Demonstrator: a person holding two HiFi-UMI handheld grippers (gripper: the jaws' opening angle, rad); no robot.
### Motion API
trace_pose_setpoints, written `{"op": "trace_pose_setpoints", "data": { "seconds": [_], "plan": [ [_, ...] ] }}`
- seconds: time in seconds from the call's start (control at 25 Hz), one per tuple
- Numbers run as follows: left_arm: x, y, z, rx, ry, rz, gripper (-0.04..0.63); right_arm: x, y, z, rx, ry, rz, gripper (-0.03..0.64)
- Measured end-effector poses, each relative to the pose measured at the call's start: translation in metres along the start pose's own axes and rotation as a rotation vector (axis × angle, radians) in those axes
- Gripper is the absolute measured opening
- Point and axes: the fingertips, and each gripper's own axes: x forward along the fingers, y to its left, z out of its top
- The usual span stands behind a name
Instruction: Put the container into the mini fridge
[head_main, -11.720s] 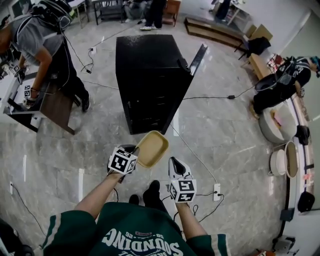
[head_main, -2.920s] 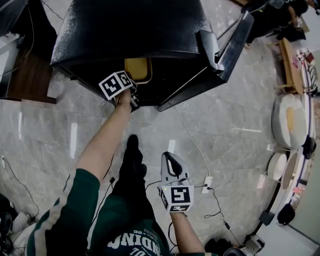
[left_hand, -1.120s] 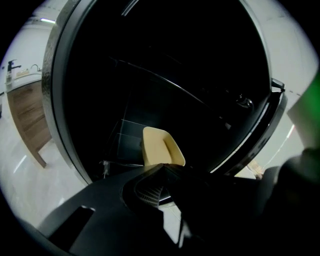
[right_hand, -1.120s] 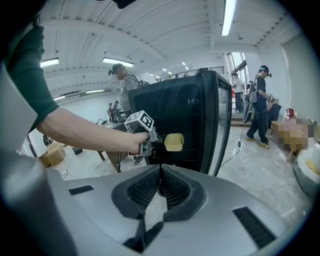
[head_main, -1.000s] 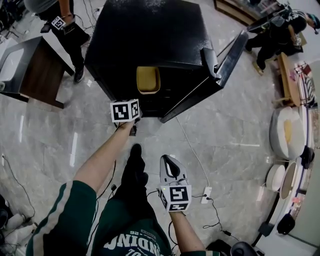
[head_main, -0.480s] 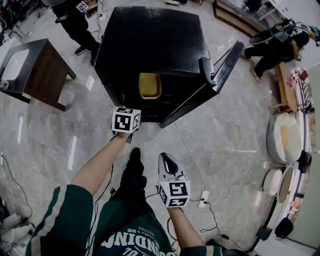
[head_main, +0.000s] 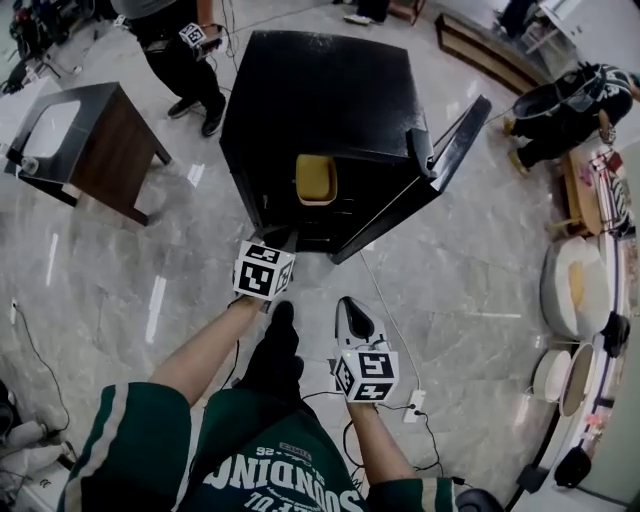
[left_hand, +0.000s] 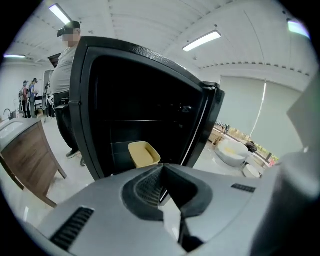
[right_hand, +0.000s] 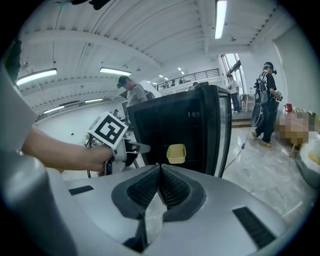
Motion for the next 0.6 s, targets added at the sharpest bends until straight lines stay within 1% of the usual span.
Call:
{"op": "trace_pose_setpoints", "data": {
  "seconds": [0.16, 0.36, 0.6],
  "plan": [
    [-0.023, -0.014, 0.001, 0.065, -0.008, -0.007, 0.014, -0.002, 0.001, 0.009, 0.005, -0.014, -0.003, 0.035],
    [-0.050, -0.021, 0.003, 0.070, -0.034, -0.004, 0.014, -0.004, -0.001, 0.014, 0.033, -0.036, -0.013, 0.035],
    [-0.063, -0.023, 0.003, 0.104, -0.024, 0.015, 0.014, -0.007, -0.004, 0.025, 0.033, -0.049, -0.004, 0.034]
  ]
}}
